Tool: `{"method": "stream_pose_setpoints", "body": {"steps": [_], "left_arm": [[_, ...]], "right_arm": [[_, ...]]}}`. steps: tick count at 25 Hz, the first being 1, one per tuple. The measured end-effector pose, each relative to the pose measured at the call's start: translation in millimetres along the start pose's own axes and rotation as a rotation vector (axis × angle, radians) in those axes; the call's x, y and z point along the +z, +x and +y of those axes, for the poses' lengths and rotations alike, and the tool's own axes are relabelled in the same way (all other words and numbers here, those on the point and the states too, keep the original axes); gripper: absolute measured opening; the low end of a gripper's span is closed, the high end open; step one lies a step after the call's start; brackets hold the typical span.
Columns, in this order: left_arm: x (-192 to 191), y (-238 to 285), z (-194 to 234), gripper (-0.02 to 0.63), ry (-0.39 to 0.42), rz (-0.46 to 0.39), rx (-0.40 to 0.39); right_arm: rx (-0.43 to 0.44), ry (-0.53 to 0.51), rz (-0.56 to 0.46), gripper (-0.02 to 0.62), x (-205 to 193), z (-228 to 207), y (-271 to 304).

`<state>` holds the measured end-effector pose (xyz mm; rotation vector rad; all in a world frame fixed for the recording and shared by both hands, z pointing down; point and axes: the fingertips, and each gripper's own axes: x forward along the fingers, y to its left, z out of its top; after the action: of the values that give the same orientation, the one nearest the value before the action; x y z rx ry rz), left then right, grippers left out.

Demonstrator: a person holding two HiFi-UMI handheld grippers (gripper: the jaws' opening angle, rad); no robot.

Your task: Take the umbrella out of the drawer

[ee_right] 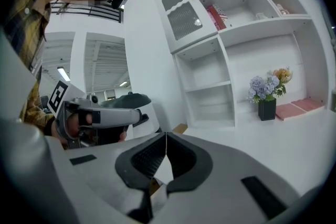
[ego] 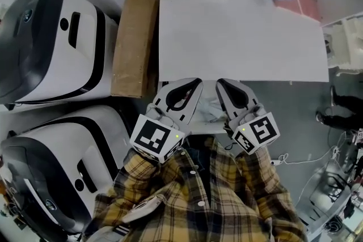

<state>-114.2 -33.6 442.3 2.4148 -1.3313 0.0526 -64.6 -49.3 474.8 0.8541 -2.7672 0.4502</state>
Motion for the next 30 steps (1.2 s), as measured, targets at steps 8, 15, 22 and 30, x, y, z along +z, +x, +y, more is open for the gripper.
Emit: {"method": "stream_pose_setpoints", "body": {"steps": [8, 15, 22, 30], "left_arm": [[-27.9, 6.7, 7.2, 0.021, -0.031, 0.041, 0.011], [-49.2, 7.7, 14.7, 0.021, -0.055, 0.071, 0.020], [-72.7, 10.3, 22.8, 0.021, -0.086, 0.108, 0.043], [-96.9, 12.1, 31.6, 0.021, -0.118, 0.147, 0.072]], "right_arm": [[0.053, 0.009, 0.153, 0.018, -61.3, -3.6, 10.0], [0.108, 0.039, 0.295, 0.087, -115.9, -4.0, 11.8], [0.161, 0.018, 0.420, 0.158, -164.4, -5.3, 21.0], [0.220, -0.021, 0.577, 0.245, -225.6, -2.7, 29.7]]}}
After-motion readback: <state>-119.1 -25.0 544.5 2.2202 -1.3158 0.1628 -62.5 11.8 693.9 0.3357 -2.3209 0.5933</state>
